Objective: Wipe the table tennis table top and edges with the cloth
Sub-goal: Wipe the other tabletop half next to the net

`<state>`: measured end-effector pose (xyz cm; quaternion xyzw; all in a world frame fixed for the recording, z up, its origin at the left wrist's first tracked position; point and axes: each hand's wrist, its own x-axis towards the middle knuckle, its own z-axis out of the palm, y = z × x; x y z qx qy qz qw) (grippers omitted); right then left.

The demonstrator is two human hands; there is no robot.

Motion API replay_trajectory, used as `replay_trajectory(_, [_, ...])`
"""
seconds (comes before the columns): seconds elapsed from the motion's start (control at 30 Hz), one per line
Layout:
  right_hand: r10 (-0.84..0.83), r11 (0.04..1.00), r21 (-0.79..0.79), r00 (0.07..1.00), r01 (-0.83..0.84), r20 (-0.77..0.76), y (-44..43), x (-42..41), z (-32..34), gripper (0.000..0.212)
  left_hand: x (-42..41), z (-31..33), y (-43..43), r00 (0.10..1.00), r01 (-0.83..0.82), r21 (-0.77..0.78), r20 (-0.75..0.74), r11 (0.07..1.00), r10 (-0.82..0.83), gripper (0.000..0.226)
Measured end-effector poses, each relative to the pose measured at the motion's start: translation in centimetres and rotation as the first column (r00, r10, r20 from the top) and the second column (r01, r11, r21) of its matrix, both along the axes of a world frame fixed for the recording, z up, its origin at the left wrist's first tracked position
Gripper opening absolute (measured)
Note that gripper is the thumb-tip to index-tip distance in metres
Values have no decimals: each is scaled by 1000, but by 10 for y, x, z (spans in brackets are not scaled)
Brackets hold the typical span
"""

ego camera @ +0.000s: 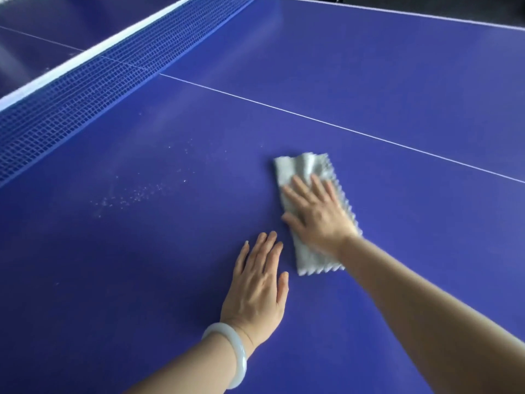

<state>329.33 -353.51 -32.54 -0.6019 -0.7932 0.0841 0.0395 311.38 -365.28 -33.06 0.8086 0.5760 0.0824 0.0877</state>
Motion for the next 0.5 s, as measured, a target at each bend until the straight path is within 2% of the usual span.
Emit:
replay_trajectory(0.1, [136, 991, -17, 990, -135, 27, -50, 20, -6, 65, 0, 0, 0, 1000, 11, 4, -9, 1000, -11, 55])
replay_trajectory(0.17, [114, 993, 7, 993, -114, 38, -69, 72, -7, 60, -1, -2, 1, 1000, 4, 12, -10, 1000, -4, 55])
replay_trajectory(0.2, [31, 998, 44, 997, -34, 70, -73, 105, -9, 60, -1, -3, 1, 1000, 2, 16, -18, 1000, -2, 55])
replay_trajectory(0.23, [-124, 990, 81, 989, 118, 77, -73, 141, -11, 63, -1, -3, 1, 1000, 1, 16, -27, 1000, 0, 55])
replay_trajectory(0.27, [-322, 944, 97, 946, 317, 41, -71, 177, -11, 67, 0, -3, 1, 999, -2, 16, -34, 1000, 2, 55])
replay_trajectory(0.33, [-629, 777, 17, 777, 630, -11, -63, 221, -9, 71, 0, -3, 0, 999, -9, 14, -49, 1000, 10, 56])
replay_trajectory(0.4, [-741, 671, -13, 671, 741, -29, -53, 213, -8, 63, 2, -2, 0, 998, -17, 8, -60, 1000, 18, 56])
replay_trajectory(0.43, [-749, 662, -5, 661, 750, -43, -49, 193, -8, 61, 2, -1, -1, 998, -19, 5, -64, 1000, 19, 57])
replay_trajectory(0.5, [-652, 755, 13, 753, 655, -88, -55, 137, -7, 59, 2, 0, -1, 998, -13, 0, -60, 1000, 13, 57])
